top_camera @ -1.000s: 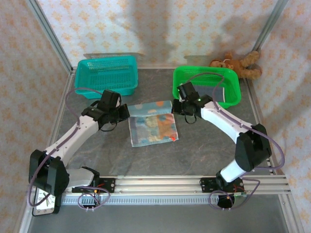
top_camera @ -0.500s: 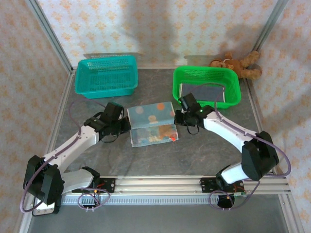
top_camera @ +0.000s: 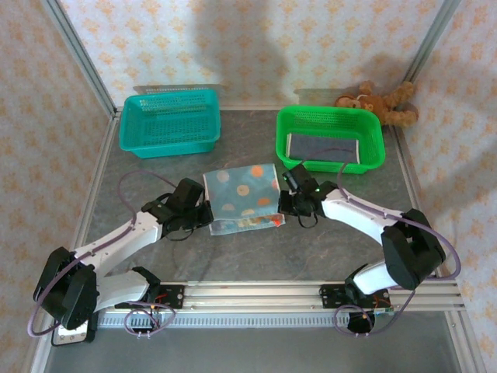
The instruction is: Fold and stack the towels
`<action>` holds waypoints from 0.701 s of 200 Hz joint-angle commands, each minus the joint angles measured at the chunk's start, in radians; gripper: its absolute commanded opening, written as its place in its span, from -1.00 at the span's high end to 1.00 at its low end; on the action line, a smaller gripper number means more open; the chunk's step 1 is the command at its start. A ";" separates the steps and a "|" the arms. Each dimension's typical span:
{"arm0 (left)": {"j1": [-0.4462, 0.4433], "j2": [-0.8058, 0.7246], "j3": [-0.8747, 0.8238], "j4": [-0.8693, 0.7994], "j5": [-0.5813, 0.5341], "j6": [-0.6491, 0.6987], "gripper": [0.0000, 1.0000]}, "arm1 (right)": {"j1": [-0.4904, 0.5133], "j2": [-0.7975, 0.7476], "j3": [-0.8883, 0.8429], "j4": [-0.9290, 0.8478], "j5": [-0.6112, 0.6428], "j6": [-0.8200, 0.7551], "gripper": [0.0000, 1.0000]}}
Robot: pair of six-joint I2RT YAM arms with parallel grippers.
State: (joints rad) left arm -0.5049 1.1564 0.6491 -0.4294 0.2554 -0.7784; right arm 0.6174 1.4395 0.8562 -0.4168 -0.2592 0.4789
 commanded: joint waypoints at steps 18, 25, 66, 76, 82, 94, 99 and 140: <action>-0.024 0.005 -0.035 0.043 -0.033 -0.027 1.00 | 0.030 0.015 -0.029 0.033 0.020 0.028 0.81; -0.027 0.005 -0.041 0.046 -0.032 -0.029 1.00 | 0.033 0.017 -0.035 0.036 0.020 0.030 0.81; -0.038 0.001 -0.086 0.062 -0.031 -0.045 1.00 | 0.038 0.007 -0.075 0.038 0.023 0.036 0.79; -0.037 -0.004 -0.097 0.067 -0.032 -0.046 1.00 | 0.038 0.003 -0.083 0.038 0.023 0.036 0.78; -0.037 -0.008 -0.101 0.066 -0.032 -0.046 1.00 | 0.037 -0.001 -0.087 0.036 0.024 0.036 0.77; -0.038 -0.015 -0.107 0.061 -0.039 -0.046 1.00 | 0.038 -0.003 -0.094 0.035 0.022 0.036 0.75; -0.037 -0.018 -0.109 0.060 -0.041 -0.046 1.00 | 0.038 -0.002 -0.096 0.035 0.019 0.035 0.75; -0.037 -0.041 -0.110 0.037 -0.050 -0.039 1.00 | 0.040 -0.016 -0.103 0.026 -0.006 0.034 0.71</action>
State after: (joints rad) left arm -0.5369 1.1431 0.5484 -0.3782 0.2481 -0.8143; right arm 0.6502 1.4506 0.7643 -0.3866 -0.2642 0.5022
